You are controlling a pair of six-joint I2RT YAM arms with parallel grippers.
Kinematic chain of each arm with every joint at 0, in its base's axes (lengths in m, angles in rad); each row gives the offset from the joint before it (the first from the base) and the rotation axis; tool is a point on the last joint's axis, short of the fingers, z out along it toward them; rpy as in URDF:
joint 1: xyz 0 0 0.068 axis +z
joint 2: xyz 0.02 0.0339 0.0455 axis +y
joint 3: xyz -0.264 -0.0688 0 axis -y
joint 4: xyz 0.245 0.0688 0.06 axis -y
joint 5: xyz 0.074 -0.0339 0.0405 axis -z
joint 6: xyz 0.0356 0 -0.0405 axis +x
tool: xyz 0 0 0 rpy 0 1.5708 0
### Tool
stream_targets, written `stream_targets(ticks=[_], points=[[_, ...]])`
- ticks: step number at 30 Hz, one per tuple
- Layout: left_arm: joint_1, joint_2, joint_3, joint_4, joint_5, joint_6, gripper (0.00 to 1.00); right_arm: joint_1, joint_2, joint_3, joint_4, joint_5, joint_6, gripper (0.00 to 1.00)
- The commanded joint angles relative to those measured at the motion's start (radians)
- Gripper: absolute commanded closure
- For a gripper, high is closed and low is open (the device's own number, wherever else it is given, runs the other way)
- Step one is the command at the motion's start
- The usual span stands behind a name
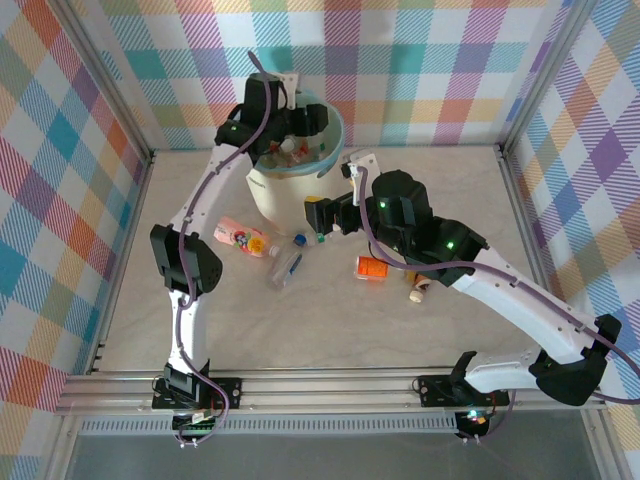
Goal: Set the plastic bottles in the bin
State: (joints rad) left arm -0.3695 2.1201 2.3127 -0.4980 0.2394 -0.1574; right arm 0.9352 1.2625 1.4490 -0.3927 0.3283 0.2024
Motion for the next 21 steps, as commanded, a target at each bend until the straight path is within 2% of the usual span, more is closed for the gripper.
stream_targets(ticks=[1, 8, 14, 18, 21], points=[[0.007, -0.101, 0.032, -0.014, -0.011, -0.017, 0.28, -0.006, 0.002, 0.017, 0.001, -0.008, 0.017, 0.0], [0.004, -0.189, 0.031, -0.06, -0.006, -0.036, 0.35, -0.006, 0.014, 0.028, -0.002, -0.011, 0.018, 0.01], [-0.014, -0.298, -0.01, -0.088, -0.02, -0.031, 0.38, -0.015, 0.04, 0.088, -0.081, 0.034, -0.025, 0.0], [-0.04, -0.397, -0.08, -0.094, -0.037, 0.033, 0.37, -0.073, 0.049, 0.11, -0.176, 0.025, -0.033, 0.0], [-0.06, -0.5, -0.203, -0.069, -0.042, 0.1, 0.36, -0.139, 0.059, 0.118, -0.263, -0.016, -0.047, 0.01]])
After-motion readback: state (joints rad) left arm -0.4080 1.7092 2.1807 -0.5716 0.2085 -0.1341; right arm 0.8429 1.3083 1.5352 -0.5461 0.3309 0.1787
